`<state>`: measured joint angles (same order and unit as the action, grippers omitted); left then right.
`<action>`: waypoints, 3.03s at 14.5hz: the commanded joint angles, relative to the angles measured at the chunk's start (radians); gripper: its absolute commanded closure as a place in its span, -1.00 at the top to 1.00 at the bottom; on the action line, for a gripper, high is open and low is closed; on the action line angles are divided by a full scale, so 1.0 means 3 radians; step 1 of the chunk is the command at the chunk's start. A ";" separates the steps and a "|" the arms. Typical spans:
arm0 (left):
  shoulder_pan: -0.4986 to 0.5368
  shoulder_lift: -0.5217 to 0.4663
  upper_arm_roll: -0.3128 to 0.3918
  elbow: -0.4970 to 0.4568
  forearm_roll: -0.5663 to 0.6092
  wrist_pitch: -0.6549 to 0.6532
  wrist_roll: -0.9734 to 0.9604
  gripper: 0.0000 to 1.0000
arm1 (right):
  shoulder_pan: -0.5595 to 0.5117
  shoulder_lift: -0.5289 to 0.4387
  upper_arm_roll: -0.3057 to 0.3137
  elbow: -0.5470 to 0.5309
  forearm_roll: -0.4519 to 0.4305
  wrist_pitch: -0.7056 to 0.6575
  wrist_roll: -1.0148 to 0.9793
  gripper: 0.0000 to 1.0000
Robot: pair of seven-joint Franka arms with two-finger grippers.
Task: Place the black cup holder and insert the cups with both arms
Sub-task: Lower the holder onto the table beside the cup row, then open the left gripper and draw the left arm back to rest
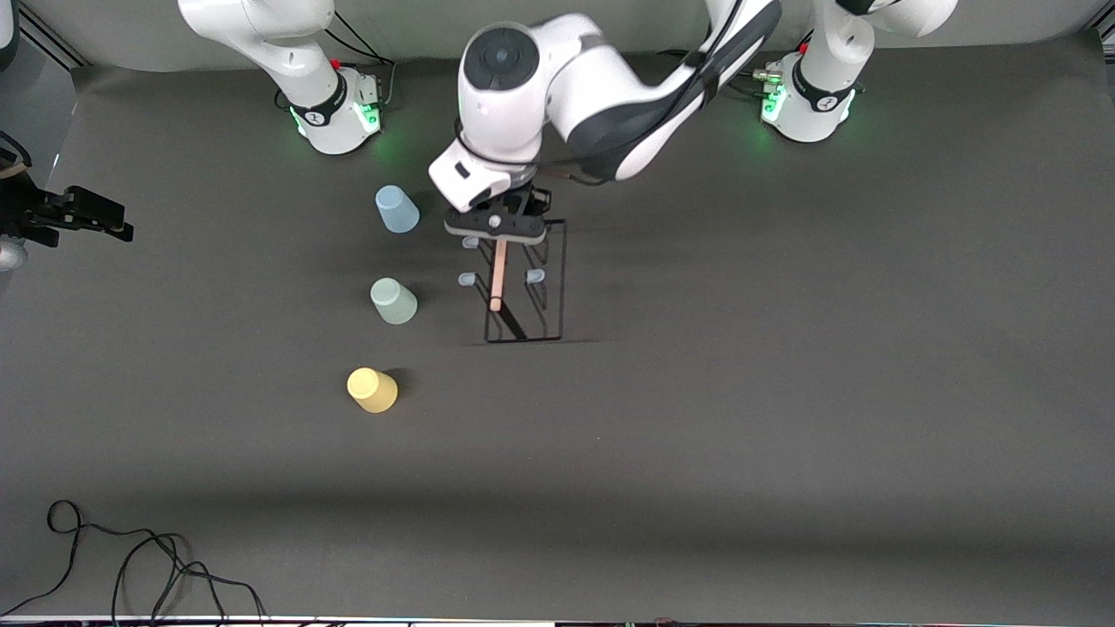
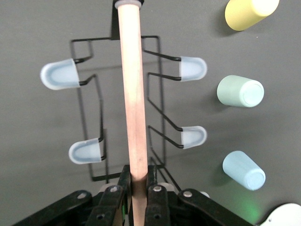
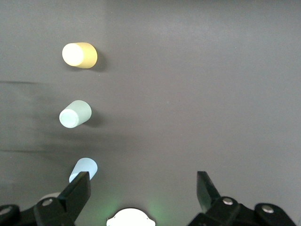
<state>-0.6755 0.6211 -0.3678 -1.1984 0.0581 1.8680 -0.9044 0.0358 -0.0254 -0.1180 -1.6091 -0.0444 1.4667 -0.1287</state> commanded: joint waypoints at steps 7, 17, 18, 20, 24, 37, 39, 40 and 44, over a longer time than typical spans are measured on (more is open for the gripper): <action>-0.0049 0.0292 0.0035 -0.0050 0.0052 0.0400 -0.0063 -1.00 | -0.0017 -0.0064 0.0015 -0.0031 -0.0010 -0.0031 0.0025 0.99; -0.0049 0.0404 0.0040 -0.0168 0.0072 0.0681 -0.0201 -1.00 | -0.0022 -0.0059 0.0015 -0.0031 -0.0010 -0.0031 0.0025 0.99; -0.0049 0.0425 0.0040 -0.0163 0.0072 0.0681 -0.0201 -1.00 | -0.0022 -0.0059 0.0015 -0.0031 -0.0010 -0.0031 0.0025 1.00; -0.0044 0.0440 0.0040 -0.0178 0.0067 0.0748 -0.0207 -1.00 | -0.0022 -0.0059 0.0015 -0.0031 -0.0010 -0.0031 0.0025 0.99; -0.0029 0.0420 0.0045 -0.0153 0.0031 0.0728 -0.0217 1.00 | -0.0022 -0.0059 0.0015 -0.0031 -0.0010 -0.0031 0.0025 1.00; 0.0952 -0.1159 0.0055 0.0052 -0.0260 -0.1730 0.0470 1.00 | -0.0017 -0.0059 -0.0057 -0.0026 -0.0010 -0.0031 0.0030 1.00; 0.1334 -0.1333 0.0050 -0.0019 -0.0250 -0.1946 0.1084 1.00 | -0.0012 -0.0059 -0.0057 -0.0031 -0.0010 -0.0031 0.0040 1.00; 0.1524 -0.1430 0.0055 -0.0095 -0.0245 -0.2013 0.1345 1.00 | -0.0012 -0.0059 -0.0057 -0.0031 -0.0010 -0.0031 0.0056 1.00; 0.2260 -0.1783 0.0055 -0.0483 -0.0199 -0.2100 0.2042 1.00 | 0.0019 -0.0069 -0.0057 -0.0046 -0.0005 -0.0036 0.0081 1.00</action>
<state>-0.0780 0.1791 -0.3430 -1.2260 -0.0042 1.2336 -0.3688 0.0361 -0.0261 -0.1374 -1.6093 -0.0444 1.4648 -0.1284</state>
